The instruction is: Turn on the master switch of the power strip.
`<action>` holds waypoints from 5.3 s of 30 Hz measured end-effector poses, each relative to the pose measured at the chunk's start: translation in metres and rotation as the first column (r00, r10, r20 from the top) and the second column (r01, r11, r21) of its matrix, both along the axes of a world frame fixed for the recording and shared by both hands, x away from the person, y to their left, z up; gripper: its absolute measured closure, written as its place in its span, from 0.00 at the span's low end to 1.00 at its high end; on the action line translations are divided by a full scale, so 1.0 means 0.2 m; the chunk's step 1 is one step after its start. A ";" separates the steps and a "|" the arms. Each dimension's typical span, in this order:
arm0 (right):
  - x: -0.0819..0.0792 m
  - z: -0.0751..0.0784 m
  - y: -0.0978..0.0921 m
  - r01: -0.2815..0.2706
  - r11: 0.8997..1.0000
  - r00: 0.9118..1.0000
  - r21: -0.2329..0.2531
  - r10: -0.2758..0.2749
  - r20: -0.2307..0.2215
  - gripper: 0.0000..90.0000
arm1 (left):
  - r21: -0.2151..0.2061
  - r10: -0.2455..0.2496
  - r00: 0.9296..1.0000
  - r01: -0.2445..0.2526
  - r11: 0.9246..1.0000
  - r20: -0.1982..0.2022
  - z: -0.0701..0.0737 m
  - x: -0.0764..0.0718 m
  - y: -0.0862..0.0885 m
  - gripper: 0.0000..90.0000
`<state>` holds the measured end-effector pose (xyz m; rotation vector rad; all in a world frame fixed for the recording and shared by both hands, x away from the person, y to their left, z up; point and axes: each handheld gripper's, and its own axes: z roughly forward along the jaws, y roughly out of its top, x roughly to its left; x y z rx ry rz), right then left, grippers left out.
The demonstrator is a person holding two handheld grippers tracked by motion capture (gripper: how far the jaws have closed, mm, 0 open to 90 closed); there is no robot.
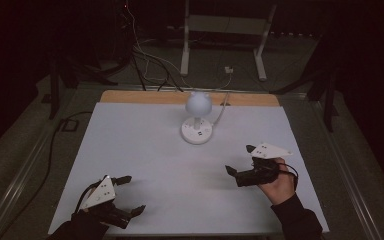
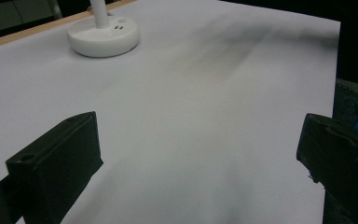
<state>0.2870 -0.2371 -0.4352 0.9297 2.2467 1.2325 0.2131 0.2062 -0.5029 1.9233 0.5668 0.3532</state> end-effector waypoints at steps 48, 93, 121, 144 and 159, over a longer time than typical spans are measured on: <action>0.37 -0.03 0.31 -0.054 0.998 0.998 -0.025 0.054 -0.015 0.00 | -0.006 -0.007 1.000 0.007 1.000 0.003 0.00 -0.01 0.00 0.00; 0.70 -0.21 0.34 0.186 0.982 0.981 0.003 -0.186 -0.047 0.47 | -0.005 -0.010 1.000 0.010 1.000 -0.004 0.00 0.00 0.00 0.00; 0.78 -0.25 0.36 0.250 0.968 0.963 -0.034 -0.253 -0.090 1.00 | -0.007 -0.008 1.000 0.008 1.000 -0.006 0.00 0.00 0.01 0.00; 0.81 -0.34 0.42 0.282 0.959 0.954 -0.037 -0.284 -0.099 1.00 | -0.004 -0.012 1.000 0.012 1.000 -0.006 0.00 0.00 0.00 0.00; 0.81 -0.37 0.43 0.263 0.965 0.958 -0.018 -0.263 -0.113 1.00 | -0.004 -0.011 1.000 0.011 1.000 -0.010 0.00 0.00 0.00 0.00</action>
